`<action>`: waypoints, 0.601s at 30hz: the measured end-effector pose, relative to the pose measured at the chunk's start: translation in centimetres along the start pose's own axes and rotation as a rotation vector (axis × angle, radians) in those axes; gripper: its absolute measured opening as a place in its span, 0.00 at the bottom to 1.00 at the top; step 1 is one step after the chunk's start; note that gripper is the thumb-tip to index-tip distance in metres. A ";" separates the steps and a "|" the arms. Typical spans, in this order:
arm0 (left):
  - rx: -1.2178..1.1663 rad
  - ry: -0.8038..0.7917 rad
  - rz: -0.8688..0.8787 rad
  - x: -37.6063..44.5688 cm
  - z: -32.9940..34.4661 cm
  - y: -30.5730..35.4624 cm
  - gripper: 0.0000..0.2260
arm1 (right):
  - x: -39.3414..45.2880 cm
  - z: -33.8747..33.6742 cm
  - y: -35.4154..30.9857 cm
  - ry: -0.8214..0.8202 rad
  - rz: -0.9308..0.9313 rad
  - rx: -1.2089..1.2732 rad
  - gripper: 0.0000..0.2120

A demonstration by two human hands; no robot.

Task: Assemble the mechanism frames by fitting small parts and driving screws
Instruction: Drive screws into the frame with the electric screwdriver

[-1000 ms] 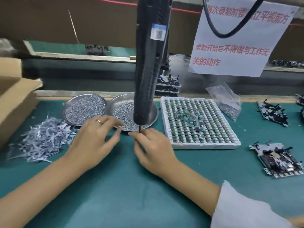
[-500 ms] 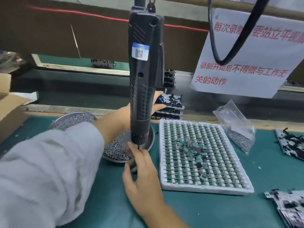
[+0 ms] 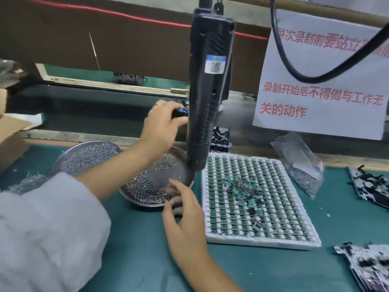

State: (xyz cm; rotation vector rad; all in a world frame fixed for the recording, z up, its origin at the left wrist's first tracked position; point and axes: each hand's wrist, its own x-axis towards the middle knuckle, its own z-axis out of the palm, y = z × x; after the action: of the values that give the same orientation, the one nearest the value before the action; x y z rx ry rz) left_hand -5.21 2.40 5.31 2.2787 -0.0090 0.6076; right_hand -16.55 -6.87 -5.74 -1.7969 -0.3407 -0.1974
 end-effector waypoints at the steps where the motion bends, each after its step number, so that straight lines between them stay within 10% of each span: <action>1: -0.018 0.022 -0.003 -0.1 -0.9 -0.9 0.12 | 0.0 0.0 -0.1 -0.002 -0.009 0.003 0.24; 8: -0.002 0.179 0.027 -9.3 -9.6 -5.9 0.12 | -0.4 -0.2 -0.3 0.073 -0.071 0.034 0.17; 14: 0.299 -0.019 0.179 -20.3 -13.2 -7.1 0.21 | -1.7 -0.5 -1.0 0.219 -0.335 0.061 0.11; 18: 0.394 -0.192 0.308 -23.0 -12.5 -8.2 0.22 | -3.1 -1.4 -1.4 -0.060 -0.653 -0.221 0.13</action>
State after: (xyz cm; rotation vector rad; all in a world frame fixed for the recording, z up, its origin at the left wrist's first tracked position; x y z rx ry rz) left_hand -29.39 12.73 -2.63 2.7396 -0.3693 0.5825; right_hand -19.83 -8.35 -5.08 -1.8554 -0.9771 -0.6597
